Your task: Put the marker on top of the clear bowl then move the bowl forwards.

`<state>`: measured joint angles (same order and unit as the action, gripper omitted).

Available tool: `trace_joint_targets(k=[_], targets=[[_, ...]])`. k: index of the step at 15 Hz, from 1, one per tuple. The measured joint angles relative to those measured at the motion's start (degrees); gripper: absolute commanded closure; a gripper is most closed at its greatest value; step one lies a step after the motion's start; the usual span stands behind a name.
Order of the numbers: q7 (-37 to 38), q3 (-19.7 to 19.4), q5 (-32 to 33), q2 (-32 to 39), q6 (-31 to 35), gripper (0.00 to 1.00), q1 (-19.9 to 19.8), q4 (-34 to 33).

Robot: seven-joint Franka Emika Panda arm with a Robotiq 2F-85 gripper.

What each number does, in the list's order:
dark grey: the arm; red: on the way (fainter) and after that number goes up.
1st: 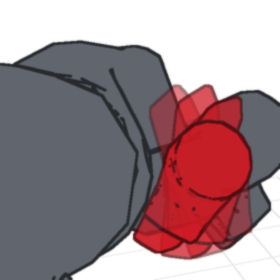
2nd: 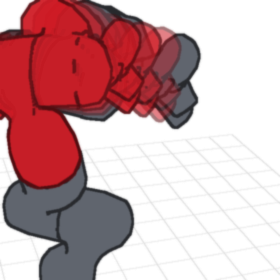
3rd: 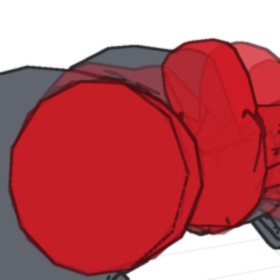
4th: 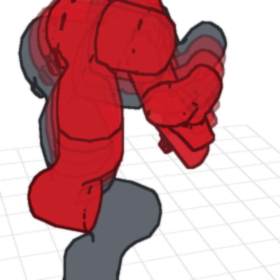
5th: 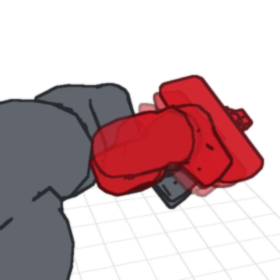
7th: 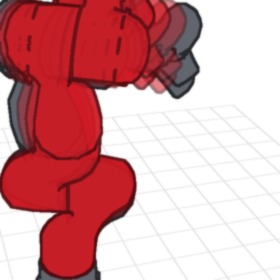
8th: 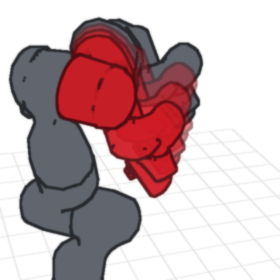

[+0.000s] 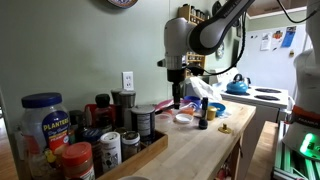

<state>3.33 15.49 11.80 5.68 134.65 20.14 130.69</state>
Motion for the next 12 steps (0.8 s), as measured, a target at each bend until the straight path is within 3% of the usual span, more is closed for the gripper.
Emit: trace_joint_targets(k=[6, 12], targets=[[-1.3, 0.0, -2.81, -0.29, 12.7, 0.94, -1.33, 6.0], [-1.89, -0.01, -4.75, -0.22, 18.4, 0.94, -2.05, 9.26]])
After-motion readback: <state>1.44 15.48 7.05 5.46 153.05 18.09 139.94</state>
